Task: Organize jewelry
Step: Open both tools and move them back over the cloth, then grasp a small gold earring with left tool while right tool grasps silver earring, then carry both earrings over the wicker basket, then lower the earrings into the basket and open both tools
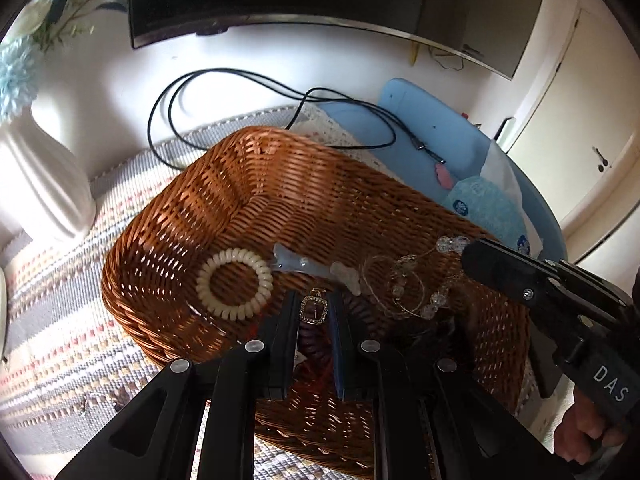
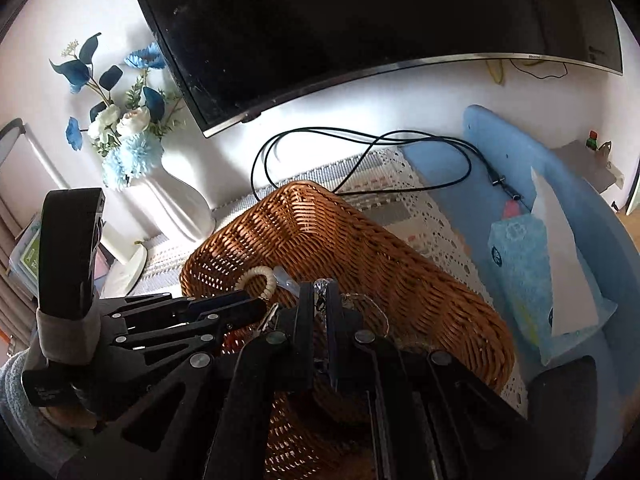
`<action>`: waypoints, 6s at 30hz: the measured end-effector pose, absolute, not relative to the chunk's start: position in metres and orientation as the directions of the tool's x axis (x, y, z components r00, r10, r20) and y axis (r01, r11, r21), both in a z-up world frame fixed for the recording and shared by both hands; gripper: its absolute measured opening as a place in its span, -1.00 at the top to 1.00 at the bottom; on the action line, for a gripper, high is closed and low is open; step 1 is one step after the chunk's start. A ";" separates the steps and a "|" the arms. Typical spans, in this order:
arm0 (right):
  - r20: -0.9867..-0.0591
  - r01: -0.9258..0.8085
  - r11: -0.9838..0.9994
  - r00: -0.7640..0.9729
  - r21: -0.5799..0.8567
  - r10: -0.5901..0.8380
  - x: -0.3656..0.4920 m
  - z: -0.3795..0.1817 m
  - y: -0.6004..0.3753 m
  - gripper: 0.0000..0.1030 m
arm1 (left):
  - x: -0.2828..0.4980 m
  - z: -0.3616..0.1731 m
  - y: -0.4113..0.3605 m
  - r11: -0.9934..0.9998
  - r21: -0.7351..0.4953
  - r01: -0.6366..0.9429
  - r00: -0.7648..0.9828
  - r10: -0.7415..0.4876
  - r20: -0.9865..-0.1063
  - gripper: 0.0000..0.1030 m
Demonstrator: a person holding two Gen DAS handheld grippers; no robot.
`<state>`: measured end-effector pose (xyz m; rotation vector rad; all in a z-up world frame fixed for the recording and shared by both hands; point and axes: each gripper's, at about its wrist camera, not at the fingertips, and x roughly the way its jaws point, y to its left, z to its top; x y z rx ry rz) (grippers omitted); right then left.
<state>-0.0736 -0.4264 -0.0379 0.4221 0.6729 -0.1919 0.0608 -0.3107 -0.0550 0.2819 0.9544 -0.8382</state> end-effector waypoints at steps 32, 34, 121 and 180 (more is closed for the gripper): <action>-0.601 -0.114 0.951 0.751 0.289 0.272 -0.020 -0.001 -0.283 0.20 | 0.142 -0.035 -0.064 0.955 -0.168 0.244 0.607 -0.285 -0.741 -0.01; -0.626 -0.199 0.940 0.705 0.276 0.333 -0.009 -0.013 -0.251 0.20 | 0.152 -0.044 -0.041 0.972 -0.158 0.173 0.619 -0.233 -0.750 -0.01; -0.574 -0.051 0.997 0.816 0.053 0.073 0.000 -0.024 -0.236 0.81 | 0.141 0.002 -0.054 0.918 -0.211 0.337 0.704 -0.394 -0.591 0.97; -0.609 0.398 0.897 0.765 0.191 -0.209 -0.071 -0.030 -0.409 0.81 | 0.096 -0.004 -0.293 0.726 -0.259 0.637 0.339 -0.565 -0.752 0.97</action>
